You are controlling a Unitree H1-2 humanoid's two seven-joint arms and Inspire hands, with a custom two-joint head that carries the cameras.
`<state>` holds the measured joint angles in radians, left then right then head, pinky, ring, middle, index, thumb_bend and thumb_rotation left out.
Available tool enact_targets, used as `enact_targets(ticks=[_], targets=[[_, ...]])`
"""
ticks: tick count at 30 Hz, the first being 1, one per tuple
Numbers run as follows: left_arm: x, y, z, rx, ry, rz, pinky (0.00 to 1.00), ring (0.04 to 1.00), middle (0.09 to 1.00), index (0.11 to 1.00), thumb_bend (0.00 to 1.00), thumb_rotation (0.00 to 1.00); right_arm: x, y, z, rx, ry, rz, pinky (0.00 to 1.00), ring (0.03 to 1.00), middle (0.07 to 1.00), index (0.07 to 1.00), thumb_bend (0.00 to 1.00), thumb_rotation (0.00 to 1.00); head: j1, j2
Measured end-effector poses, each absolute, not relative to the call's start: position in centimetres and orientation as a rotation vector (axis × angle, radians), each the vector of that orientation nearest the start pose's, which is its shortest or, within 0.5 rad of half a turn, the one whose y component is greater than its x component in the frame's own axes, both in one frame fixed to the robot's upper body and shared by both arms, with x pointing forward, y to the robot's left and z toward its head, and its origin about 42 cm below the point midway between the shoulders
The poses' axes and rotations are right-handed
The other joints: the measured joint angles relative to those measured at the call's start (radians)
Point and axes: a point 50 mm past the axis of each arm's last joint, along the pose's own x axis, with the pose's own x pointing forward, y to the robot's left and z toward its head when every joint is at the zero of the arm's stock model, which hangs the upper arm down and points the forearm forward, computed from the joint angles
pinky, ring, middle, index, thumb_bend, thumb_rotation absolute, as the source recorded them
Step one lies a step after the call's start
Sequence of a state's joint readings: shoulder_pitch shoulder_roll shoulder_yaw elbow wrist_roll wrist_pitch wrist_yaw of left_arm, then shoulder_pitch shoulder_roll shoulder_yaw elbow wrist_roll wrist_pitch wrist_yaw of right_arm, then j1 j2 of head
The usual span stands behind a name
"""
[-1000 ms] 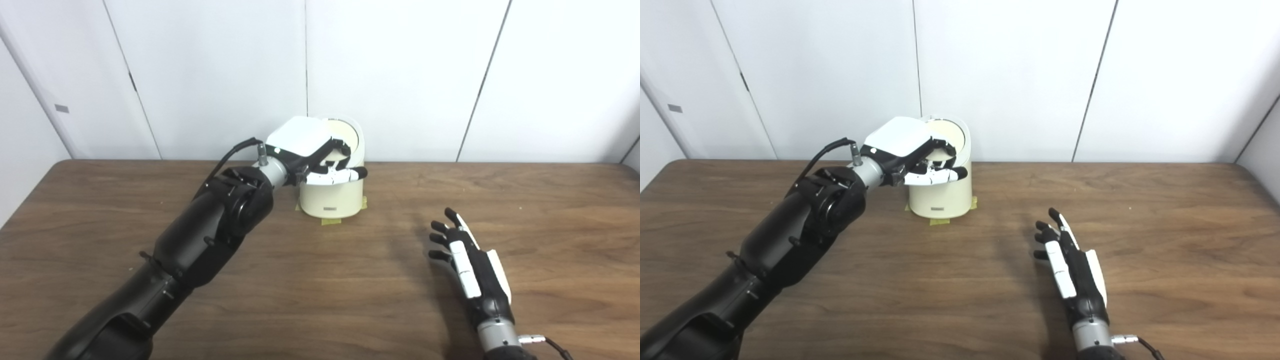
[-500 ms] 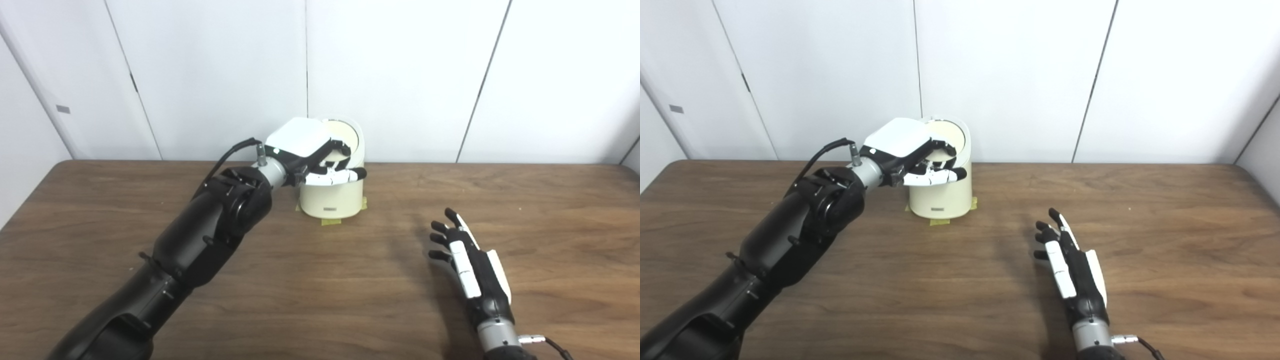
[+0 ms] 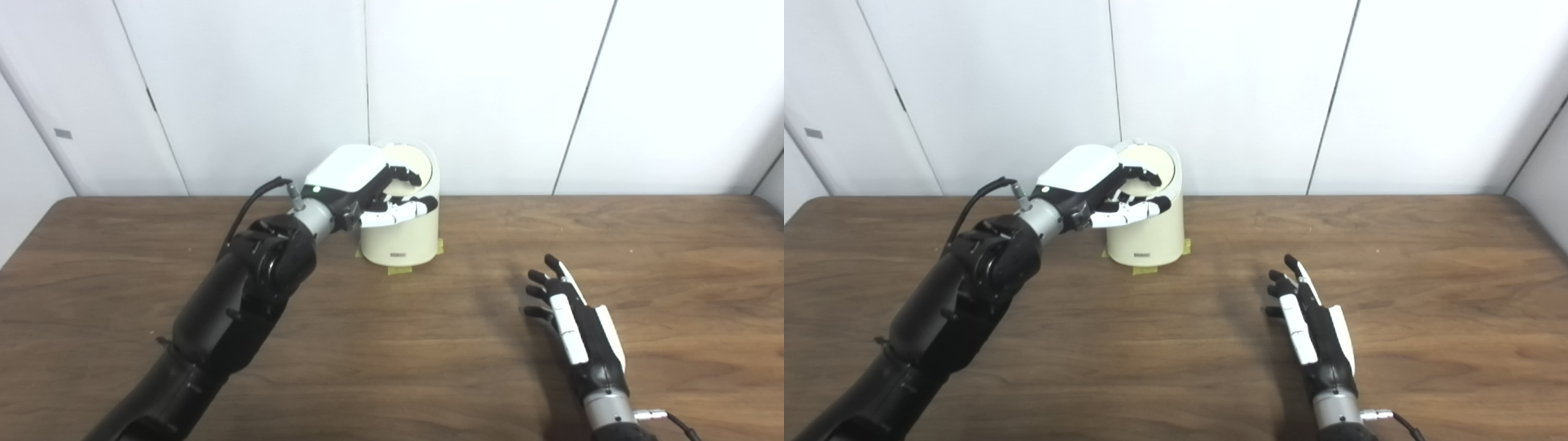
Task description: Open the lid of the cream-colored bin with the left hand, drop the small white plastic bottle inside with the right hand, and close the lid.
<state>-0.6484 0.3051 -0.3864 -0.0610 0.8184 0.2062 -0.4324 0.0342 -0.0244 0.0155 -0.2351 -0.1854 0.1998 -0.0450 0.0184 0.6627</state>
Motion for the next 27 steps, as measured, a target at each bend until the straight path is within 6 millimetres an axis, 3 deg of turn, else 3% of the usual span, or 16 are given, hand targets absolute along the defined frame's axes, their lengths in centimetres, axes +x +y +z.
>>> enact_targets(ticks=[8, 13, 21, 27], targets=[[40.6, 16.5, 29.4, 1.183, -0.445, -0.298, 0.72, 0.802, 0.815, 0.802, 0.46, 0.91, 27.1, -21.9, 13.8, -0.205, -0.007, -0.074, 0.70, 0.826, 0.859, 0.941, 0.48, 1.00, 0.000, 0.000], [38.7, 17.4, 29.5, 0.989, -0.436, -0.226, 0.71, 0.813, 0.823, 0.817, 0.43, 0.93, 27.1, -21.8, 13.8, -0.204, -0.008, -0.072, 0.70, 0.822, 0.856, 0.931, 0.48, 1.00, 0.005, 0.000], [35.6, 19.7, 27.0, 0.681, -0.338, -0.158, 0.75, 0.810, 0.811, 0.833, 0.39, 0.90, 27.5, -21.7, 14.3, -0.200, -0.024, -0.071, 0.72, 0.833, 0.866, 0.928, 0.52, 0.97, 0.000, 0.003], [33.2, 22.0, 24.5, 0.506, -0.260, -0.052, 0.72, 0.793, 0.820, 0.858, 0.38, 0.94, 28.2, -22.1, 15.6, -0.140, -0.052, -0.066, 0.75, 0.857, 0.884, 0.933, 0.56, 0.92, 0.003, 0.003]])
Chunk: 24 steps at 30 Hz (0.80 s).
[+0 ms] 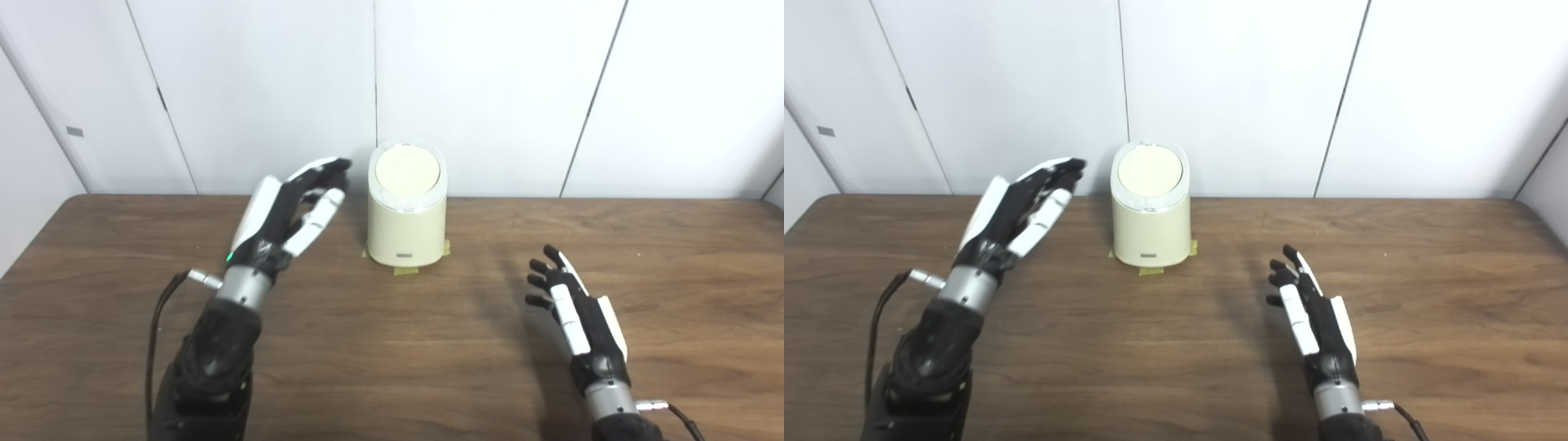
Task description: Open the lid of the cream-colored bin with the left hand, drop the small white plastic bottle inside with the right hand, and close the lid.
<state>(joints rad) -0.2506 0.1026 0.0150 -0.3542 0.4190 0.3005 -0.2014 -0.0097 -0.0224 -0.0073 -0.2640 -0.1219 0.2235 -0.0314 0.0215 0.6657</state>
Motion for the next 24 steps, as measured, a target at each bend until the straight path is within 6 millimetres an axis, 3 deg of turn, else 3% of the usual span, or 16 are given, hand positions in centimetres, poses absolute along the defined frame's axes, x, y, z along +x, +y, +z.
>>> enact_targets(ticks=[10, 15, 18, 24], targets=[[28.2, 25.9, 20.7, 0.309, -0.079, 0.073, 0.83, 0.854, 0.872, 0.890, 0.43, 0.98, 29.2, -22.8, 16.5, -0.084, -0.084, -0.061, 0.83, 0.893, 0.901, 0.962, 0.55, 0.91, 0.003, 0.005], [26.2, 26.7, 18.4, 0.187, -0.031, 0.077, 0.92, 0.903, 0.907, 0.919, 0.43, 0.95, 29.4, -23.3, 16.7, -0.070, -0.089, -0.058, 0.89, 0.945, 0.942, 0.992, 0.58, 0.92, 0.002, 0.009], [25.6, 26.8, 17.4, 0.106, -0.031, 0.092, 0.92, 0.913, 0.921, 0.932, 0.43, 0.92, 29.6, -23.6, 16.6, -0.073, -0.085, -0.046, 0.91, 0.967, 0.969, 1.000, 0.59, 0.93, 0.002, 0.012], [25.4, 26.6, 16.8, 0.032, -0.043, 0.073, 0.96, 0.949, 0.958, 0.977, 0.44, 1.00, 29.6, -23.8, 16.1, -0.036, -0.054, -0.039, 0.94, 0.978, 0.984, 0.980, 0.58, 0.91, 0.017, 0.018]])
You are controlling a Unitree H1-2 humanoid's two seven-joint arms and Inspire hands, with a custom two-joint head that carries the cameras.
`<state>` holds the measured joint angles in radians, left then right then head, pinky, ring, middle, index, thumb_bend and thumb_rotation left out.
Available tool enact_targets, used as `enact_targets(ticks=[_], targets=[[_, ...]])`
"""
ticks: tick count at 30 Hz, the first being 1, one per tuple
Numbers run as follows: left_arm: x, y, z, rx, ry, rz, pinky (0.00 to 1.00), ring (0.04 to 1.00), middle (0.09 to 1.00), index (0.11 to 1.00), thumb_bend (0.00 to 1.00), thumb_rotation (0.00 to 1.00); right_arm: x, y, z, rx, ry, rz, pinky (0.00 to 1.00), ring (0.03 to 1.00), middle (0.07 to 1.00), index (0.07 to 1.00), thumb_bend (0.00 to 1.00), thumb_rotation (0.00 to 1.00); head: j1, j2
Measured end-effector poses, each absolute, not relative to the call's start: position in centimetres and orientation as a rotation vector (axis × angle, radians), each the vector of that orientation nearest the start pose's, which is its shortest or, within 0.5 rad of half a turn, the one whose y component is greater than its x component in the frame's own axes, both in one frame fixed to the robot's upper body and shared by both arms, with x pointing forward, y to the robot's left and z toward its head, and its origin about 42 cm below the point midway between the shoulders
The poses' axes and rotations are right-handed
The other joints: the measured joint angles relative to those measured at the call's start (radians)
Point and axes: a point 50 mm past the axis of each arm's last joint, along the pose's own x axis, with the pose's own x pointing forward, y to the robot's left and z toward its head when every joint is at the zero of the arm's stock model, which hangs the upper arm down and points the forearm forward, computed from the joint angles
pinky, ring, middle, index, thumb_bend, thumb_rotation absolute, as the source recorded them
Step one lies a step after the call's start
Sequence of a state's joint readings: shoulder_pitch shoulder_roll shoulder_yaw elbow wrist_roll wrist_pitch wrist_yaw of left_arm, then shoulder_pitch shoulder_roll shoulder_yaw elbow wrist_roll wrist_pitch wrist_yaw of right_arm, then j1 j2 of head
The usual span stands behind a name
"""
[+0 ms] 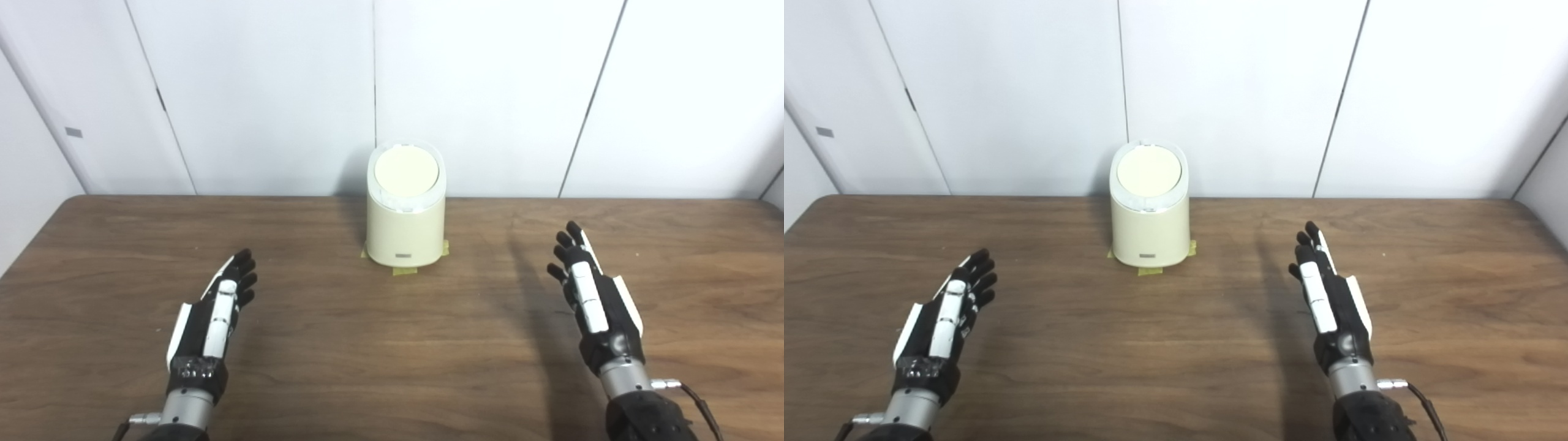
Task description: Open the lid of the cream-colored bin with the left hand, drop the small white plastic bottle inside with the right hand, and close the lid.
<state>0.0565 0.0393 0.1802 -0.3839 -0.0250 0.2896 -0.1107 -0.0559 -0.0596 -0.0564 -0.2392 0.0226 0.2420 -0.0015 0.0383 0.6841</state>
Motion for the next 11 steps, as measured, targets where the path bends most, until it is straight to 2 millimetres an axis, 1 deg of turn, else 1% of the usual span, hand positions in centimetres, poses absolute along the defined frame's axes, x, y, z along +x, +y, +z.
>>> enact_targets(ticks=[4, 7, 11], targets=[[25.22, 26.46, 16.64, 0.020, -0.038, 0.069, 0.97, 0.956, 0.966, 0.985, 0.45, 1.00, 29.52, -23.49, 15.85, -0.029, -0.031, -0.029, 0.93, 0.978, 0.995, 0.991, 0.56, 0.93, 0.002, 0.005], [25.20, 26.35, 16.60, 0.019, -0.039, 0.076, 0.97, 0.954, 0.967, 0.982, 0.46, 1.00, 29.43, -23.24, 15.72, -0.029, -0.025, -0.020, 0.93, 0.977, 0.997, 0.992, 0.57, 0.93, 0.005, 0.008], [25.18, 26.35, 16.60, 0.019, -0.040, 0.085, 0.96, 0.950, 0.955, 0.972, 0.45, 1.00, 29.43, -23.12, 15.71, -0.029, -0.022, -0.014, 0.95, 0.987, 1.000, 0.993, 0.60, 0.96, 0.002, 0.014]])
